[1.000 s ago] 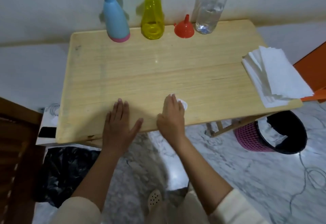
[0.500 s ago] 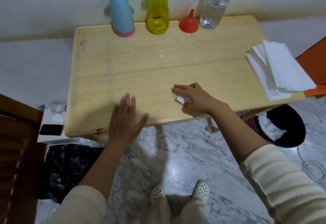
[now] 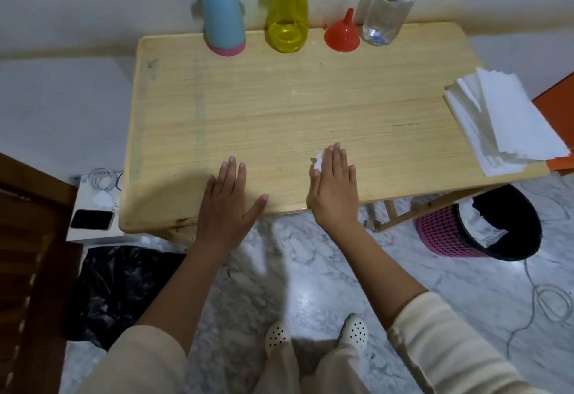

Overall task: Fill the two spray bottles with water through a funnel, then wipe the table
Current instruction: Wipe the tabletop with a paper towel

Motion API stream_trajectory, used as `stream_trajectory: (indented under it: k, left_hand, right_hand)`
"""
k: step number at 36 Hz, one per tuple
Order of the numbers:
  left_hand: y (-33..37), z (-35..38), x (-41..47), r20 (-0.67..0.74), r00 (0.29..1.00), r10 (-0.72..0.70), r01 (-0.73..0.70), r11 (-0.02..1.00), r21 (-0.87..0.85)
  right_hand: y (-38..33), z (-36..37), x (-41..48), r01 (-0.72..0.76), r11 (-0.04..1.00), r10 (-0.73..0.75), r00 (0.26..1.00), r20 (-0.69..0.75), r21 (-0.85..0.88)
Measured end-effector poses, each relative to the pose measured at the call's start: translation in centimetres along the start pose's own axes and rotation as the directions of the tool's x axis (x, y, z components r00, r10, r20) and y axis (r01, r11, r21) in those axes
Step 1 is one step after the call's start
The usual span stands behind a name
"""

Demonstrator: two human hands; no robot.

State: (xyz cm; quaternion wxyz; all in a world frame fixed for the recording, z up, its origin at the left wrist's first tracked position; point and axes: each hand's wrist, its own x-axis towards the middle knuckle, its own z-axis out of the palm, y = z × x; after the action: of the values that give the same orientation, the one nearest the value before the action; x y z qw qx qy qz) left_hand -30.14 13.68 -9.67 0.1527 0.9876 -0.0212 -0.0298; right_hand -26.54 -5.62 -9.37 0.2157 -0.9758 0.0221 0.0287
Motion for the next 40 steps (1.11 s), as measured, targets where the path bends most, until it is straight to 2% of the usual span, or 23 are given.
stream_trajectory:
  k: [6, 9, 13, 17, 21, 26, 30, 34, 37, 40]
  left_hand:
    - [-2.7, -1.2, 0.0, 0.030, 0.995, 0.096, -0.098, 0.994, 0.040]
    - [-4.9, -2.0, 0.1, 0.021, 0.998, 0.063, -0.064, 0.996, 0.058]
    - [-7.1, -2.8, -0.2, -0.008, 0.997, -0.073, 0.073, 0.997, 0.013]
    - [-9.0, -3.1, -1.2, -0.049, 0.976, -0.211, 0.211, 0.977, -0.015]
    - [-10.0, -3.3, -2.6, -0.089, 0.965, -0.247, 0.248, 0.969, -0.007]
    - [-9.6, -3.0, -3.6, -0.114, 0.951, -0.287, 0.287, 0.958, -0.021]
    - [-9.0, -2.6, -3.6, -0.136, 0.936, -0.325, 0.321, 0.946, -0.050]
    - [-8.6, -2.4, -3.5, -0.155, 0.923, -0.351, 0.347, 0.936, -0.055]
    - [-8.4, -2.3, -3.8, -0.160, 0.921, -0.356, 0.352, 0.935, -0.052]
    - [-8.2, -2.2, -3.9, -0.161, 0.916, -0.366, 0.362, 0.930, -0.055]
  right_hand:
    - [-3.5, 2.1, 0.6, -0.129, 0.992, 0.129, 0.990, -0.056, -0.002]
    - [-5.2, 2.7, 1.9, -0.154, 0.988, 0.153, 0.986, -0.071, -0.008]
    - [-8.3, 3.7, 3.9, -0.057, 0.998, 0.057, 0.998, -0.027, -0.006]
    - [-11.8, 5.0, 5.4, 0.119, 0.992, -0.122, 0.987, 0.102, 0.033]
    - [-14.4, 5.9, 4.9, 0.386, 0.922, -0.378, 0.898, 0.227, 0.008]
    - [-12.8, 4.7, 4.6, 0.539, 0.842, -0.518, 0.794, 0.317, 0.026]
    - [-10.7, 3.3, 3.2, 0.593, 0.800, -0.593, 0.759, 0.270, 0.088]
    - [-9.7, 2.3, 3.8, 0.603, 0.768, -0.640, 0.708, 0.299, 0.215]
    - [-9.9, 1.6, 5.0, 0.604, 0.752, -0.657, 0.654, 0.375, 0.264]
    - [-10.3, 1.6, 5.6, 0.621, 0.758, -0.627, 0.611, 0.482, 0.199]
